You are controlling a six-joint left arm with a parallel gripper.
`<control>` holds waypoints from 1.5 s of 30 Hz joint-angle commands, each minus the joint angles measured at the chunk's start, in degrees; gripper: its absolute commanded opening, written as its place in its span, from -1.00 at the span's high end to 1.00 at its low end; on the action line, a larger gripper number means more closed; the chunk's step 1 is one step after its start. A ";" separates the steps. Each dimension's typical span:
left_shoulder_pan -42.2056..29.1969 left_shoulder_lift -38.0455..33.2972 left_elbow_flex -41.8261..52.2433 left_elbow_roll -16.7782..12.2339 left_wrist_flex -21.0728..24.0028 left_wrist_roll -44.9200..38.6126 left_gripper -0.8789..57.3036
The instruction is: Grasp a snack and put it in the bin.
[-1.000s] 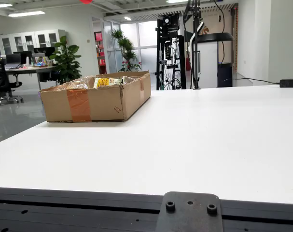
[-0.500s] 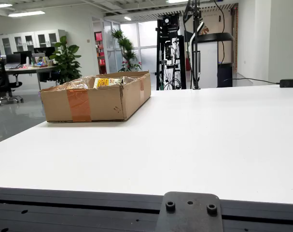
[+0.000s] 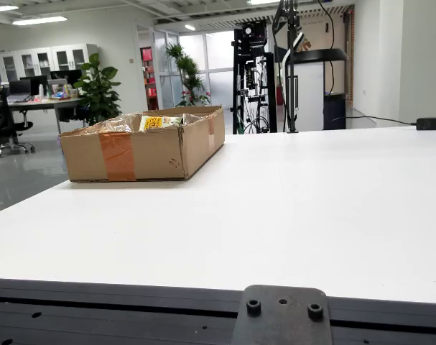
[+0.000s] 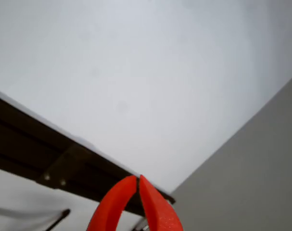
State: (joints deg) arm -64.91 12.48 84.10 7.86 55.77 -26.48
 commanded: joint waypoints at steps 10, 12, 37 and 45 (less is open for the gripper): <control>0.27 0.00 0.01 0.05 0.04 0.11 0.96; 0.11 0.00 0.01 0.05 0.04 0.11 0.96; -0.37 0.00 0.01 0.05 0.04 0.12 0.96; -0.17 0.00 0.01 0.05 0.04 0.12 0.96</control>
State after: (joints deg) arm -65.12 12.48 84.11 7.91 55.81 -26.37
